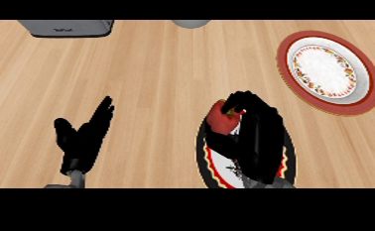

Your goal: Pick the bell pepper from the plate and place it in the plate

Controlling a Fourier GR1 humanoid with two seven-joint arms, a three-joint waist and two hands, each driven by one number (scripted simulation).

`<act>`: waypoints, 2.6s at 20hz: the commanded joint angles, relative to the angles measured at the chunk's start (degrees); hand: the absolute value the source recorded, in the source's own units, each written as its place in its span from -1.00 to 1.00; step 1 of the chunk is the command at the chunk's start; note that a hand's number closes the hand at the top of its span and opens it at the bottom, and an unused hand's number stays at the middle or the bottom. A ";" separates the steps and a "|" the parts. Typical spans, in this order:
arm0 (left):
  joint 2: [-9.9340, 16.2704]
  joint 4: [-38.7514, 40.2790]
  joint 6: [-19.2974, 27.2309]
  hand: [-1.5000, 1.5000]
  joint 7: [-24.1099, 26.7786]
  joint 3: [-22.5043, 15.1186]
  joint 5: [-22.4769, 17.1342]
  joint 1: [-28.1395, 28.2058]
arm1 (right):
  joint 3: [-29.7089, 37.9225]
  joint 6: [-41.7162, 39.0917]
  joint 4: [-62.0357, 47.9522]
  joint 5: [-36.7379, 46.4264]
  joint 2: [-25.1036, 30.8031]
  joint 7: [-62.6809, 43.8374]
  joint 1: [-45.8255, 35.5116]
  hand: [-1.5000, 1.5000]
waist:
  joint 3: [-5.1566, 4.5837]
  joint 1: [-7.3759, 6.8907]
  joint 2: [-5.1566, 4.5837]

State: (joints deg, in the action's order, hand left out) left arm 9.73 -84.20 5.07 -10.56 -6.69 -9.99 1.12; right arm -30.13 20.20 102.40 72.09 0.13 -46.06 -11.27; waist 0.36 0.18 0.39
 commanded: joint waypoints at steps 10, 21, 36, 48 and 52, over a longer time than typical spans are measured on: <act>-1.25 -1.16 0.50 0.00 -2.53 -1.48 2.04 2.13 | 23.83 15.50 -5.37 -20.77 8.83 13.76 -1.92 1.00 | -0.29 -0.50 -0.50; -1.71 0.75 0.32 0.00 -2.17 -0.31 2.52 -0.44 | 41.30 23.55 -35.16 -42.22 20.58 39.90 -11.99 1.00 | -0.19 -1.47 -0.89; -2.26 0.77 -1.45 0.00 -3.80 -0.51 1.98 -3.14 | 47.06 7.78 -75.83 -45.36 33.58 50.24 -26.56 -1.00 | -0.11 -3.96 -1.94; -1.28 -0.01 -3.24 0.00 -2.55 0.13 1.31 -0.83 | 61.22 1.12 -80.86 -60.63 32.21 74.64 -30.96 -1.00 | 0.14 -3.63 -1.82; -1.91 4.45 -2.47 0.00 -1.71 1.25 2.09 -4.68 | 65.46 -0.78 -84.36 -64.58 32.66 77.50 -31.78 -1.00 | -0.04 -2.65 -1.85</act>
State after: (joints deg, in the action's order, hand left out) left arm 7.22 -83.66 3.47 -11.93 -6.72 -7.37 -2.03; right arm 31.22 21.02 20.21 11.45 32.26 27.53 -42.48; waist 0.69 -3.11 -1.21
